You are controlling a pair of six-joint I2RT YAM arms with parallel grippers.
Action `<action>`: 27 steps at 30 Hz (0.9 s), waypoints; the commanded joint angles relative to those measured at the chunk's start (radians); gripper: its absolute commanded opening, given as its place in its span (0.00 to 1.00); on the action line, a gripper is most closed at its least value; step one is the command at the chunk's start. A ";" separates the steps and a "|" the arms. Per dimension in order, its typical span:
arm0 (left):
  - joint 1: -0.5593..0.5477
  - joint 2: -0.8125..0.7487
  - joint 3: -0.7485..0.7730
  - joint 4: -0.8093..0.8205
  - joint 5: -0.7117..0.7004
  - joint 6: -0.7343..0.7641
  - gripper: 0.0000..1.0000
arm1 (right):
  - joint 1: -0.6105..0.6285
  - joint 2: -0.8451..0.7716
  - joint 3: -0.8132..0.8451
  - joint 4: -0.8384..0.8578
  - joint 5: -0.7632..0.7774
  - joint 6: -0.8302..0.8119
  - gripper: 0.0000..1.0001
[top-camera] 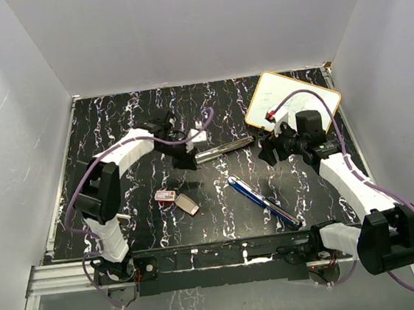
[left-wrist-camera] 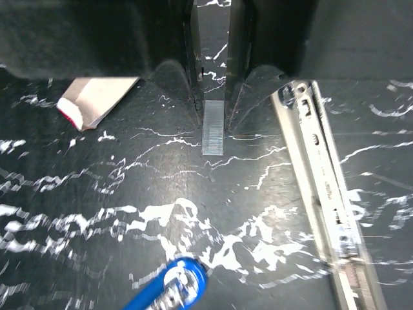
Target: Load the staples into the stapler
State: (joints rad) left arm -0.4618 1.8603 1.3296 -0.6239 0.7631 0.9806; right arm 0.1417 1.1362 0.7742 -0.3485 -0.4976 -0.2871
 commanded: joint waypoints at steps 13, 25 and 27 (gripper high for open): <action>0.204 -0.237 -0.089 0.533 0.429 -0.930 0.10 | 0.136 0.179 0.211 0.096 -0.385 0.054 0.67; 0.205 -0.272 -0.260 0.968 0.541 -1.358 0.11 | 0.207 0.342 0.284 0.478 -0.539 0.444 0.68; 0.205 -0.275 -0.289 1.058 0.549 -1.424 0.11 | 0.217 0.354 0.271 0.546 -0.532 0.511 0.69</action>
State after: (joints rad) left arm -0.2573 1.6539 1.0828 0.2157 1.2343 -0.2695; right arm 0.3412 1.4765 1.0210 -0.0387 -0.9894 0.0376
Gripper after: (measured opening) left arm 0.148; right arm 0.681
